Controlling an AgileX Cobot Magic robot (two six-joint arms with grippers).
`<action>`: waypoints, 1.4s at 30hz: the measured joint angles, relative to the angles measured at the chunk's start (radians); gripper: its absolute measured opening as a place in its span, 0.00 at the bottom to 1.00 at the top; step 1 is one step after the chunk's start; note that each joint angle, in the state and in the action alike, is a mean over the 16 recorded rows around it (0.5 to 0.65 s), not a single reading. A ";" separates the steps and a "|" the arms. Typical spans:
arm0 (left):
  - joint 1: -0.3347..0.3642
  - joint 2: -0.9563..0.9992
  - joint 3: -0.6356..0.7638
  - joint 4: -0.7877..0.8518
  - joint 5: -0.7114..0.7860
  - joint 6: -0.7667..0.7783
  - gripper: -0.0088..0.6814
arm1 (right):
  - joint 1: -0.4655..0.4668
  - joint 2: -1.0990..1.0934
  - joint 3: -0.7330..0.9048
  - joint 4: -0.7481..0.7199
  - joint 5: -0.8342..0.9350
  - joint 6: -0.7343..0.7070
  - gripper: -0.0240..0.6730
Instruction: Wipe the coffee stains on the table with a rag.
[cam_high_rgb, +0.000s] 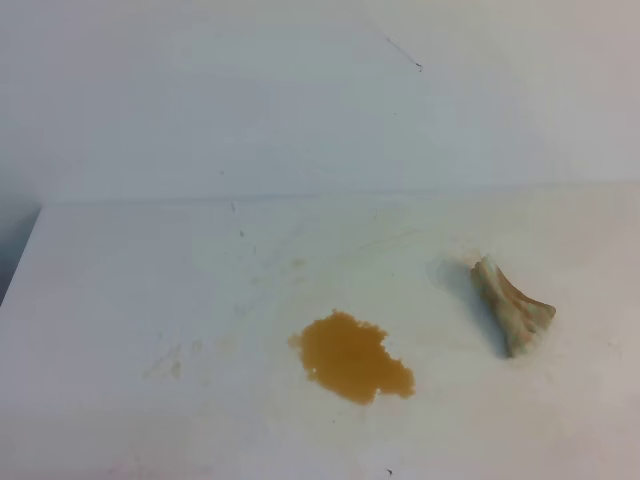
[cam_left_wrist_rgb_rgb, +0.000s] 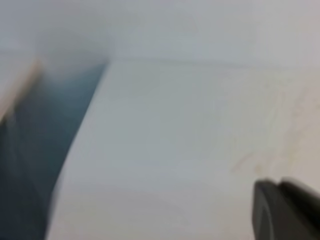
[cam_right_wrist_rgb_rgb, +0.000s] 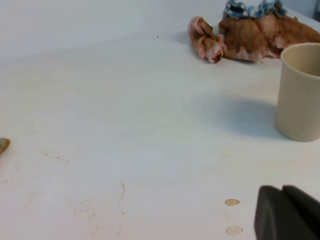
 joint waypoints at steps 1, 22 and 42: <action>0.000 0.000 0.000 0.001 0.000 0.000 0.01 | 0.000 0.000 0.000 0.000 0.000 0.000 0.03; 0.000 -0.002 0.002 0.010 -0.002 0.000 0.01 | 0.000 0.000 0.001 0.000 -0.029 0.000 0.03; 0.000 0.000 0.000 0.010 0.000 0.000 0.01 | 0.001 0.000 -0.007 0.021 -0.457 0.262 0.03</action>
